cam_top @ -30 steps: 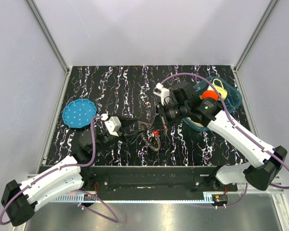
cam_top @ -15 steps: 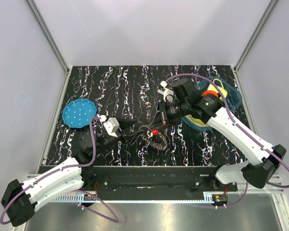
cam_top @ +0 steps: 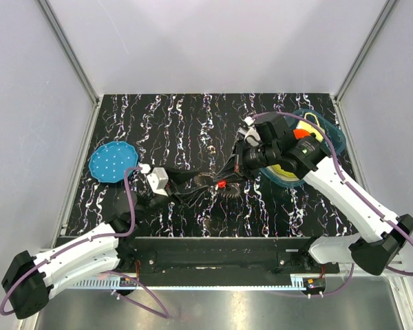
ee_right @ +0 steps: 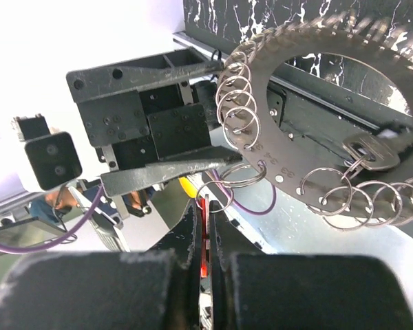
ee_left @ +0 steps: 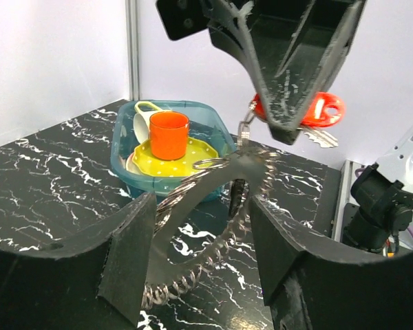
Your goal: Remove the keys from the keyring
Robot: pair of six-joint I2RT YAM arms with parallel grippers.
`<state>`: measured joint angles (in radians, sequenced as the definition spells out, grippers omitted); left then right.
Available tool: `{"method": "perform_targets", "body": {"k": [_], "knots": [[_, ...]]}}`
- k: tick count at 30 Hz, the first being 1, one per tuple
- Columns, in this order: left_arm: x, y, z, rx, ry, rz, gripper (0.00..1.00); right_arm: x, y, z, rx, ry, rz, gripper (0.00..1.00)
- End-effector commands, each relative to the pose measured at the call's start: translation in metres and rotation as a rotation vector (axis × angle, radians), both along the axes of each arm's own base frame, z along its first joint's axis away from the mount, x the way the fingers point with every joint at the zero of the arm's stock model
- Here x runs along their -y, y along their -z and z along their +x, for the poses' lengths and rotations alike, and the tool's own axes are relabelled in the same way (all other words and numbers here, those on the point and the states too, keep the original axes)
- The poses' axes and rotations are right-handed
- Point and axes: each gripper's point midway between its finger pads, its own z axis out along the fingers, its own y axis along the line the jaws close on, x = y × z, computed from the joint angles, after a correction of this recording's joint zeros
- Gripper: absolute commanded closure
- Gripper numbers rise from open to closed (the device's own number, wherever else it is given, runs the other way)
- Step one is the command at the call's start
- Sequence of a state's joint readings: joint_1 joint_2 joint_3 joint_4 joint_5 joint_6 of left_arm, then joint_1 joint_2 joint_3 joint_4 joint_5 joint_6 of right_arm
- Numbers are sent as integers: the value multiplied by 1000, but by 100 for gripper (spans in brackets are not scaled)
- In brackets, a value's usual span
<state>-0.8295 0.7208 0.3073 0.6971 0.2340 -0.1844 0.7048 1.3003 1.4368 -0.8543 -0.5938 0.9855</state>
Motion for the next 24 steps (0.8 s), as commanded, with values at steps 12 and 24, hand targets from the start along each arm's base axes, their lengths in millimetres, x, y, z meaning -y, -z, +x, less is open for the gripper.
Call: {"method": "perform_targets", "body": {"k": [12,24], "knots": [[15,-45,-17,219,86,-94,44,-6,-19,7,0,24,118,100],[24,-64,-12,261,83,-134,49,-6,-19,8,12,14,128,100]]}}
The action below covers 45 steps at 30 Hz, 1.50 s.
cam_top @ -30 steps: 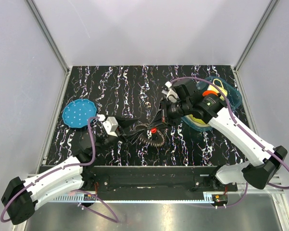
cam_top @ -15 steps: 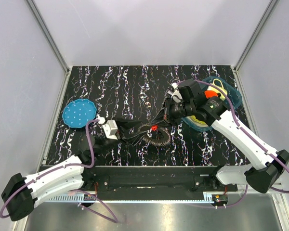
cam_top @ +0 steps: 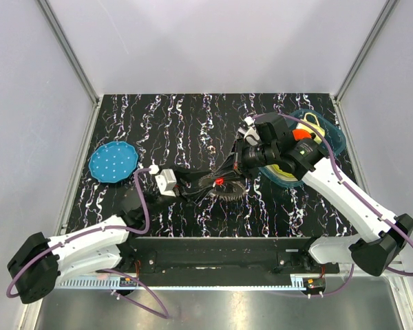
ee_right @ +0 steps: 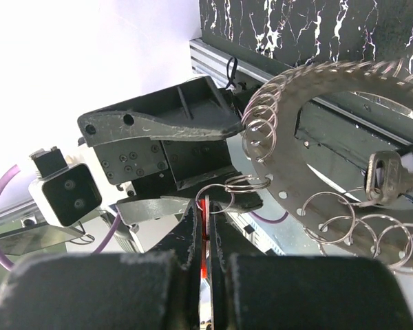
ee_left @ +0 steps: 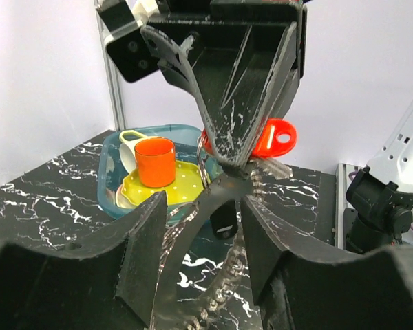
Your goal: Remove the keys from the keyring
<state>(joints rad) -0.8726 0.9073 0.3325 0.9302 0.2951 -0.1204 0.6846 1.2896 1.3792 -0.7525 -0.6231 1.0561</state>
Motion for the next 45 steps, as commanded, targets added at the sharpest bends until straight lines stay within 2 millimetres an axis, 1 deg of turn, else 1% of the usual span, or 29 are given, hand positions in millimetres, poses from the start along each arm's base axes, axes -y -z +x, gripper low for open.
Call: {"method": "perform_targets", "body": {"k": [1,8,9,14,16,19,23,28,30,32,33,34,36,37,40,42,45], "knots": [[-4,-53,-8,140,11,-123,50,-1,-17,0,42,-18,68,100],[2,-54,-8,135,26,-122,54,0,-18,2,46,-13,73,100],[4,-51,-7,126,28,-111,56,-1,-18,2,45,-16,74,100],[9,-47,-6,120,32,-96,62,0,-18,2,43,-14,74,100],[10,-46,-4,118,28,-89,69,0,-18,2,43,-15,78,100],[10,-44,-1,118,14,-71,73,-1,-18,1,39,-20,83,100],[11,-46,3,120,-2,-60,73,-1,-17,-1,33,-33,89,100],[10,-43,9,107,-36,-41,73,-1,-15,-3,28,-40,92,100],[10,-44,10,113,-41,-41,80,-1,-14,-3,28,-42,93,100],[9,-42,11,109,-46,-37,90,-1,-13,-4,32,-48,93,100],[8,-43,12,107,-55,-38,100,-1,-14,-4,37,-51,94,100],[7,-41,13,99,-60,-39,100,0,-13,-4,53,-59,92,100],[2,-45,14,90,-77,-67,100,1,-14,-5,78,-74,93,100],[-1,-39,14,85,-89,-65,100,3,-13,-4,93,-80,92,100],[-6,-41,10,116,-96,-61,100,6,-9,-4,112,-103,93,100],[-5,-37,8,110,-81,-35,100,9,-7,0,126,-105,91,100],[-5,-39,1,111,-50,-36,100,12,3,4,148,-125,80,100]]}}
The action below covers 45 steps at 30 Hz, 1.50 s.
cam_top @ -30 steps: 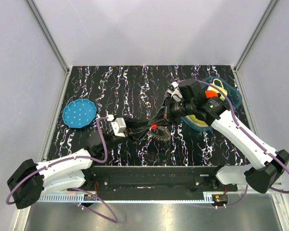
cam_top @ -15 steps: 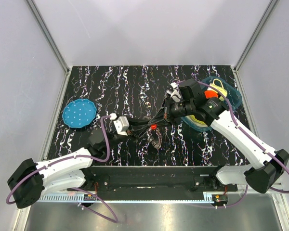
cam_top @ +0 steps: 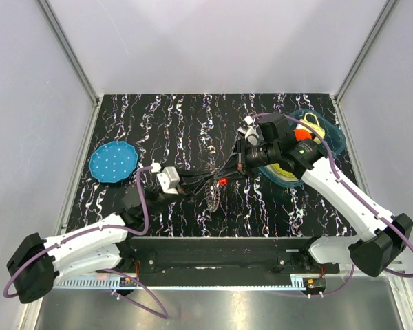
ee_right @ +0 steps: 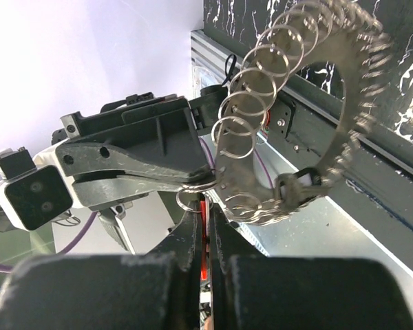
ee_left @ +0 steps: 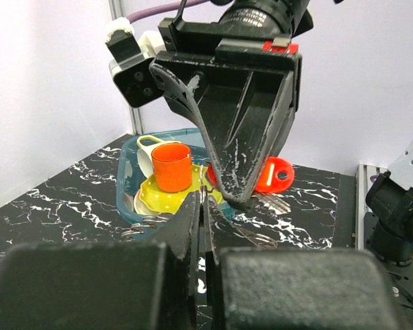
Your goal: Remove the keys from the keyring
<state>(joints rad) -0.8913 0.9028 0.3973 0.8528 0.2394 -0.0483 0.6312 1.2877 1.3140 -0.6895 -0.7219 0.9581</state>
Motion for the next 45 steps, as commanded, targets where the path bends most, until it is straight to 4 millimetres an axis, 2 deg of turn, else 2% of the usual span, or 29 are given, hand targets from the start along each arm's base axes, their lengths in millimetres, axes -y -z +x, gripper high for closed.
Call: {"method": "perform_targets", "body": {"k": [1,6,16,33,39,45], "knots": [[-7,-23,-8,57,16,-52,100,7,-5,0,117,-65,42,100],[-8,-28,-11,44,40,-56,100,9,0,0,191,-102,32,100],[-9,-40,-9,22,57,-98,100,17,-3,-7,363,-135,71,100],[-9,-45,-5,8,54,-130,100,17,-1,-13,374,-176,97,100],[-9,-46,-6,16,60,-142,100,16,11,-14,339,-178,94,100],[-11,-46,-6,23,55,-153,100,12,13,-17,306,-185,129,100]]}}
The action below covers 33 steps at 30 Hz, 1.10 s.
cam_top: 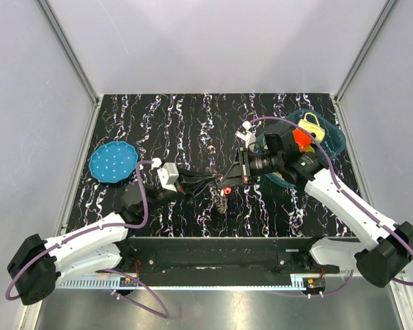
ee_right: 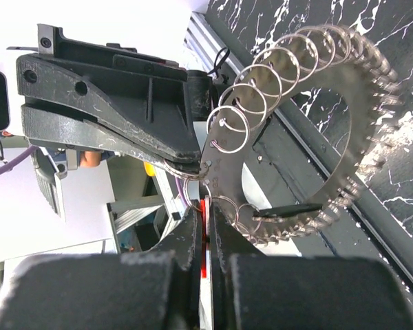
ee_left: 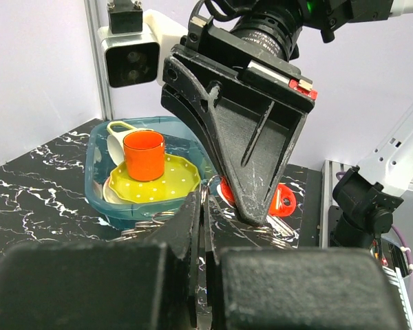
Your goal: Remove the keys from the keyring
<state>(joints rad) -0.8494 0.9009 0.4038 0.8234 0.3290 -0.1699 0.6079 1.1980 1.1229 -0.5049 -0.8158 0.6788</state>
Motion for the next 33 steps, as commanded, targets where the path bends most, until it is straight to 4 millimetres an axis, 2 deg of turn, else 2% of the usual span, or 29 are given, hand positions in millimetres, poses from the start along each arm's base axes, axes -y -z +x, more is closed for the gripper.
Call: {"method": "perform_targets", "body": {"k": [1,16,33], "knots": [[-12,-52,1,115,-35,-148,100,1,-12,-6,16,-21,58,100],[-13,-56,0,85,-22,-215,100,-3,-1,-5,-16,-2,109,100],[-15,-61,0,88,-22,-255,100,-6,18,7,-30,50,85,100]]}}
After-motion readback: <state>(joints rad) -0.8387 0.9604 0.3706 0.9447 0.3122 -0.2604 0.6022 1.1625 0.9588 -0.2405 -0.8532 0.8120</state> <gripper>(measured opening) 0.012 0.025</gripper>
